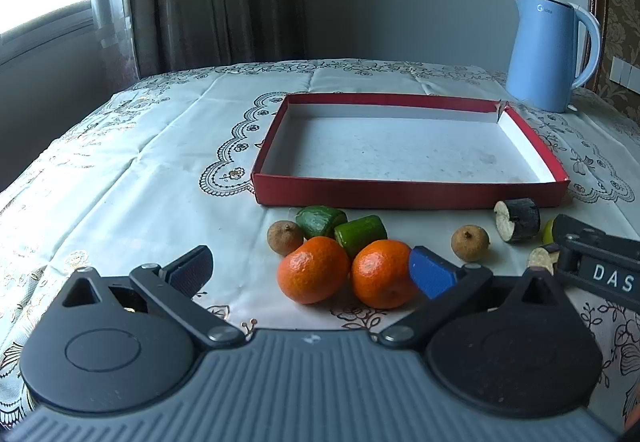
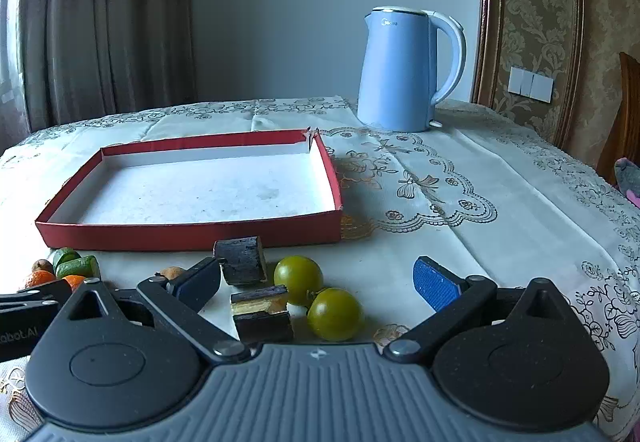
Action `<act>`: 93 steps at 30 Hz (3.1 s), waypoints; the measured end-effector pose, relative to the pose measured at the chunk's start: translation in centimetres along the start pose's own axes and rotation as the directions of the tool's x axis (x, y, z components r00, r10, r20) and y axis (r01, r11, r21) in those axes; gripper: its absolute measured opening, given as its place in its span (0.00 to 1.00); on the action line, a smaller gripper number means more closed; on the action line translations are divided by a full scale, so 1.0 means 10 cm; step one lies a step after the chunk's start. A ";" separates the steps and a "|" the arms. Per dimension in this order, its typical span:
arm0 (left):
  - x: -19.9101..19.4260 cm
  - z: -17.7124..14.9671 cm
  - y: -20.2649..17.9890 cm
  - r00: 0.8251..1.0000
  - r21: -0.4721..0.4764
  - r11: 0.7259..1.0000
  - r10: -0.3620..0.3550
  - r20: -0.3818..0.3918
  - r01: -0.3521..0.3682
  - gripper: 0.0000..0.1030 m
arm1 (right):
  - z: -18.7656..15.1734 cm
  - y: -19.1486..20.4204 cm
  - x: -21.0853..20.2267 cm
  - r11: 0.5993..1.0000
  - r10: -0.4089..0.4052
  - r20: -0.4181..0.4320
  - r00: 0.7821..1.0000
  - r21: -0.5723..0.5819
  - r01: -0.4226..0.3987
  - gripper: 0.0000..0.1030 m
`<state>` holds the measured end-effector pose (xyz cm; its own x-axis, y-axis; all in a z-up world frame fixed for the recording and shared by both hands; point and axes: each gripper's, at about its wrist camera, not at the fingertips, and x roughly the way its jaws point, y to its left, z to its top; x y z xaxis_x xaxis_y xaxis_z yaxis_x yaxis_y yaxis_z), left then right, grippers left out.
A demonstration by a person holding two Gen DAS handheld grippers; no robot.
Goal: Organize fruits
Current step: 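Move the right tool toward the green tomatoes beside the eggplant pieces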
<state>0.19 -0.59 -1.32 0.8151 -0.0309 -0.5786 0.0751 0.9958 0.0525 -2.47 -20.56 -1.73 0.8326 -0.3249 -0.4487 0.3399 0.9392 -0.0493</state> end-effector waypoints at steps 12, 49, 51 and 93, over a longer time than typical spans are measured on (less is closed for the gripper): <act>0.01 -0.01 0.01 1.000 0.001 1.000 -0.005 0.001 0.005 1.00 | 0.00 0.03 -0.01 1.000 0.008 0.011 1.000 -0.009 -0.008 1.00; 0.03 -0.05 0.17 0.999 -0.031 0.999 -0.029 0.032 0.030 1.00 | -0.05 -0.43 0.12 0.999 0.051 -0.036 0.998 -0.009 -0.051 1.00; 0.00 -0.05 0.18 0.998 -0.031 0.999 -0.040 0.044 0.041 1.00 | -0.07 -0.39 0.09 0.998 0.054 -0.026 0.998 -0.021 -0.054 1.00; -0.10 -0.20 -0.02 0.990 0.073 0.989 -0.131 0.044 0.127 1.00 | -0.19 -0.42 0.14 0.995 0.076 -0.095 0.993 -0.062 -0.082 0.77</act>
<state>-1.74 -0.56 -2.38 0.8227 -0.1644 -0.5442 0.2198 0.9748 0.0378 -3.53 -24.79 -3.82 0.8106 -0.2403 -0.5340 0.2427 0.9678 -0.0671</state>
